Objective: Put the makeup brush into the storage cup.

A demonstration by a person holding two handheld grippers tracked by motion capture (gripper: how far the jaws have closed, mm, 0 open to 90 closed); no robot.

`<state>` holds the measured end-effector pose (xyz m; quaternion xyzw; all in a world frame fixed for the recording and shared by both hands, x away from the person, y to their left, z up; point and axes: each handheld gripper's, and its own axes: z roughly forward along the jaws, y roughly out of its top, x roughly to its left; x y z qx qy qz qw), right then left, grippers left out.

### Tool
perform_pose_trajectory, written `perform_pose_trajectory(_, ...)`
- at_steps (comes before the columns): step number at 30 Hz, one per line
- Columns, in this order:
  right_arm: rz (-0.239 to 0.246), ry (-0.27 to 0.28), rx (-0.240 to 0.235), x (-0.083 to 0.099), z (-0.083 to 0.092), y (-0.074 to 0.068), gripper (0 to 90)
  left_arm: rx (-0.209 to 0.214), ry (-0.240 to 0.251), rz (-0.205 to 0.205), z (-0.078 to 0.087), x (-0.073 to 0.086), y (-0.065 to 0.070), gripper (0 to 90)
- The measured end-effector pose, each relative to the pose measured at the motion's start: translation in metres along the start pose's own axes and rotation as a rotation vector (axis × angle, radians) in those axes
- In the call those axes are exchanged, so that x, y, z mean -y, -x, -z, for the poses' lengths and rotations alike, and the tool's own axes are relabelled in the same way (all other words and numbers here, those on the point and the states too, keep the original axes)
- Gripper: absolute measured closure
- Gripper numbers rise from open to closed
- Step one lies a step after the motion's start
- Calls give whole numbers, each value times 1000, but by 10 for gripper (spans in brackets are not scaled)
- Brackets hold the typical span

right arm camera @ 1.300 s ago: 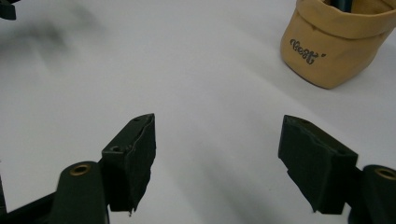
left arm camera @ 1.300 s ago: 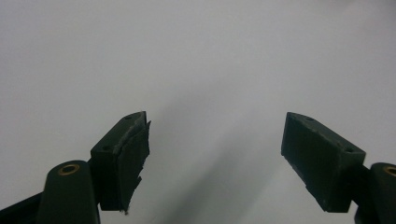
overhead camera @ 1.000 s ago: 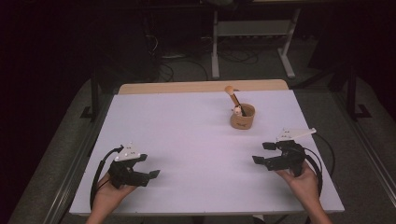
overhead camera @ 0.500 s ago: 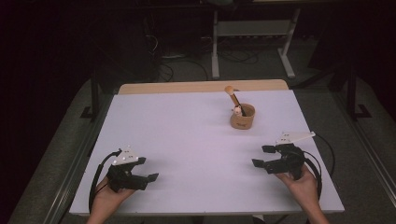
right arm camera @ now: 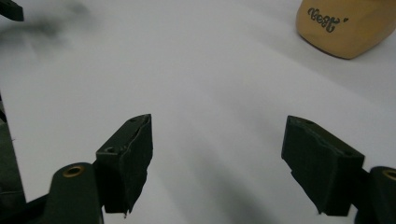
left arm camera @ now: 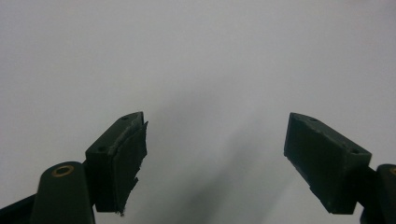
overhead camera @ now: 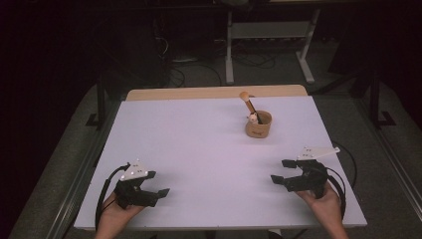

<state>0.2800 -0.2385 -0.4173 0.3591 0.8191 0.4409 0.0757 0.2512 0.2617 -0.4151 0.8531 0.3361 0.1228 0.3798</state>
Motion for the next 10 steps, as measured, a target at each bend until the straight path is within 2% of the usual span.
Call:
perform_pose_trajectory(7, 13, 28, 2, 2, 8, -4, 221, 1, 7, 12, 1, 3, 2, 201)
perform_pose_trajectory(10, 0, 39, -6, 1, 9, -3, 208, -10, 29, 9, 4, 2, 2, 201)
